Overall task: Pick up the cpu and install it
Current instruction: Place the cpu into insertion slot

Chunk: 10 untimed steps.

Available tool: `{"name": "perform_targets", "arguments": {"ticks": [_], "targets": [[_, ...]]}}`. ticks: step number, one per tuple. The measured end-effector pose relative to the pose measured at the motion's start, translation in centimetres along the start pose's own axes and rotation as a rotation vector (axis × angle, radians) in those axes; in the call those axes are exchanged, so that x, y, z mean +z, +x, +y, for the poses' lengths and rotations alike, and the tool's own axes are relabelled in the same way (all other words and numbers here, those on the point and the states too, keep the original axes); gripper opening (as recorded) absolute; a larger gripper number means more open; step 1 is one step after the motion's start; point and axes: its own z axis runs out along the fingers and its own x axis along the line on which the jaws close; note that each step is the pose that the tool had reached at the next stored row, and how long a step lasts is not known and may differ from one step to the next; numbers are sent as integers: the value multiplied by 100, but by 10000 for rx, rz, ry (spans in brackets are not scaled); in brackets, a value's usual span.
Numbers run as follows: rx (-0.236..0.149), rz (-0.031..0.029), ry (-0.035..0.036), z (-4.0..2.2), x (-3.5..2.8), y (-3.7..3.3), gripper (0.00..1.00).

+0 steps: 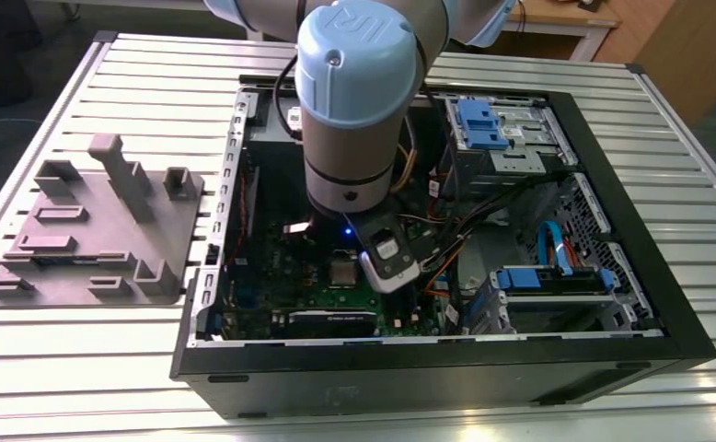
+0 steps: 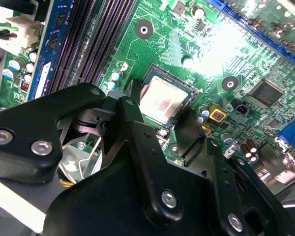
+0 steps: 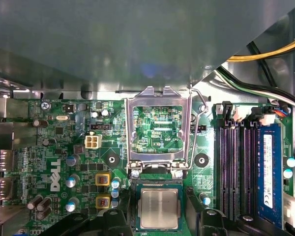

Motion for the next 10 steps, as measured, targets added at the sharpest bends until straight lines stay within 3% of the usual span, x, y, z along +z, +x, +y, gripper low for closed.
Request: {"name": "perform_targets", "arguments": {"ticks": [10], "targets": [[0, -2, -2, 0, -2, 0, 55]]}}
